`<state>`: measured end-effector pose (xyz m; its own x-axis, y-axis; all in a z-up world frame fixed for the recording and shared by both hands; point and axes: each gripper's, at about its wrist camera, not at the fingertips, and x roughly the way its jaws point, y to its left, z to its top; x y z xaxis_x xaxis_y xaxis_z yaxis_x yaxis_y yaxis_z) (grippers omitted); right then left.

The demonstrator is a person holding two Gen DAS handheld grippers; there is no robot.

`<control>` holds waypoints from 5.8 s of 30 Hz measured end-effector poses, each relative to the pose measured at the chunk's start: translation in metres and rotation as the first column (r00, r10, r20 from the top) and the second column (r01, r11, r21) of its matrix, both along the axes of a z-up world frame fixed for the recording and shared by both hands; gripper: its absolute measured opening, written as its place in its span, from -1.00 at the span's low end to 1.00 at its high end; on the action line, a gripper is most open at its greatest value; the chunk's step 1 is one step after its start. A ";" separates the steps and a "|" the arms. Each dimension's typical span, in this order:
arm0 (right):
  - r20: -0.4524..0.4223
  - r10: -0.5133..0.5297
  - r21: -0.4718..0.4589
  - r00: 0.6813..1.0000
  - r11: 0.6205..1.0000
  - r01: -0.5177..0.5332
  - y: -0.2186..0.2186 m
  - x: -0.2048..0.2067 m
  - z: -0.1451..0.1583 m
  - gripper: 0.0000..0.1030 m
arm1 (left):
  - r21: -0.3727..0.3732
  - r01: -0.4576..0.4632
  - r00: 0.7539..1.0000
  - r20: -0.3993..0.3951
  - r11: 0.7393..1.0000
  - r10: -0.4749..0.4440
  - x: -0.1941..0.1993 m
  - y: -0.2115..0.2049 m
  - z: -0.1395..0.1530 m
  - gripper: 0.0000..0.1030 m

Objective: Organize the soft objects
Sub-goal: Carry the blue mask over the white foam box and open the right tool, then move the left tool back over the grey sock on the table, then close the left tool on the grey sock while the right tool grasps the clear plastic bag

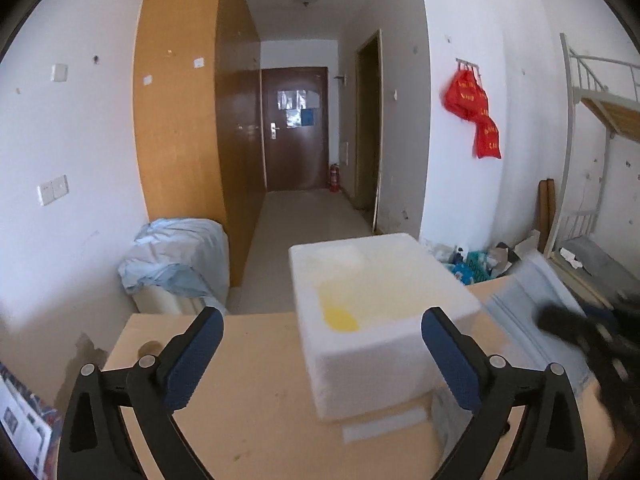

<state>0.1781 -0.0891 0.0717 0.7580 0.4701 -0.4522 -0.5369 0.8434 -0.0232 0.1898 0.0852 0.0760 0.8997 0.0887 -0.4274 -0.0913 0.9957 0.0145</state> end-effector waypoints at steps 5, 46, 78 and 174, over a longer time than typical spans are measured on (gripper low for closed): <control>0.002 0.013 -0.027 1.000 1.000 -0.013 0.016 0.014 0.005 -0.77 | -0.014 -0.015 1.000 0.021 1.000 0.015 -0.034 0.014 -0.002 0.99; -0.175 -0.049 -0.165 0.983 0.986 0.019 0.078 0.123 -0.031 -0.77 | -0.064 0.000 1.000 -0.011 0.998 -0.001 -0.062 0.017 -0.037 0.99; -0.063 -0.068 -0.136 0.996 0.989 0.058 0.064 0.090 -0.009 0.41 | -0.073 0.012 1.000 -0.007 0.997 -0.013 -0.065 0.015 -0.039 0.99; -0.309 -0.367 -0.251 0.877 0.921 0.297 -0.113 0.098 -0.130 0.96 | -0.068 0.236 0.878 -0.412 0.969 -0.243 0.038 -0.145 -0.187 -0.33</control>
